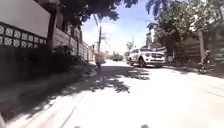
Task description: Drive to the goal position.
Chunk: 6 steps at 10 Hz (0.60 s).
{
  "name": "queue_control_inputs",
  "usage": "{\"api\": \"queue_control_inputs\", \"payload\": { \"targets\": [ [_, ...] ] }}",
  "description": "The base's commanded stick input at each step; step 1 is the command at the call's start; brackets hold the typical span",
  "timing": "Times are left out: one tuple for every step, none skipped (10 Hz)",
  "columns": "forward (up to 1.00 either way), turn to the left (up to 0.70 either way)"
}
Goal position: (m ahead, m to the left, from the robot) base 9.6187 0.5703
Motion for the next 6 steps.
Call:
{"api": "queue_control_inputs", "payload": {
  "targets": [
    [1.00,0.00],
    [1.00,0.00],
    [1.00,0.00],
    [1.00,0.00],
    [1.00,0.00],
    [1.00,0.00]
  ]
}}
